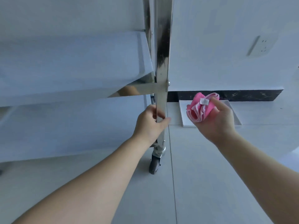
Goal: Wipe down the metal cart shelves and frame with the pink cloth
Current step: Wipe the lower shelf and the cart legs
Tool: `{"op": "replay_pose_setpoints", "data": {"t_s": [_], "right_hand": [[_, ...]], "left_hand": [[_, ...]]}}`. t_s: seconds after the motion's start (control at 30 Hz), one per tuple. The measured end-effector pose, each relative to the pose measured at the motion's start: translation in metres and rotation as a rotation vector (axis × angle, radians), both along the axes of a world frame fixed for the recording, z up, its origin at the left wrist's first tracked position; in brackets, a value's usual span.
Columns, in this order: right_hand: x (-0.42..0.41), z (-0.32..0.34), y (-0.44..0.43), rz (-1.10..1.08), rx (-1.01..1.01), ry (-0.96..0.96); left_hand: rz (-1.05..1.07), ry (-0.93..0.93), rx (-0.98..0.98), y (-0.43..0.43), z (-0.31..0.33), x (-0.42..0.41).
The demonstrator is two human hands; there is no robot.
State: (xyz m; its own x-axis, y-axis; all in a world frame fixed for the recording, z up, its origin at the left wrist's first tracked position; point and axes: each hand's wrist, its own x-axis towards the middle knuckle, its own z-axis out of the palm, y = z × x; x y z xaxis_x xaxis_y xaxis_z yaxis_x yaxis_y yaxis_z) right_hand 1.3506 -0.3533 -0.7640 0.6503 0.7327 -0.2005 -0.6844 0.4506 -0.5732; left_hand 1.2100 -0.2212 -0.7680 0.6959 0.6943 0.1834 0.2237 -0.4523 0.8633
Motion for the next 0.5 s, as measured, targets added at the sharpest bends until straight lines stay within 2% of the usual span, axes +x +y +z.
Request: {"op": "replay_pose_setpoints", "data": {"t_s": [0.1, 0.23, 0.33, 0.5], "right_hand": [[0.016, 0.004, -0.009, 0.118, -0.05, 0.046], [0.034, 0.007, -0.015, 0.267, -0.011, 0.056], [0.039, 0.004, -0.02, 0.385, -0.031, 0.007], [0.027, -0.001, -0.029, 0.49, -0.038, 0.026]], "left_hand": [[0.082, 0.061, -0.015, -0.012, 0.0, -0.009], [0.201, 0.082, -0.026, -0.032, -0.001, -0.031], [0.29, 0.118, -0.031, -0.048, -0.001, -0.052], [0.42, 0.139, -0.134, -0.076, 0.003, -0.098]]}}
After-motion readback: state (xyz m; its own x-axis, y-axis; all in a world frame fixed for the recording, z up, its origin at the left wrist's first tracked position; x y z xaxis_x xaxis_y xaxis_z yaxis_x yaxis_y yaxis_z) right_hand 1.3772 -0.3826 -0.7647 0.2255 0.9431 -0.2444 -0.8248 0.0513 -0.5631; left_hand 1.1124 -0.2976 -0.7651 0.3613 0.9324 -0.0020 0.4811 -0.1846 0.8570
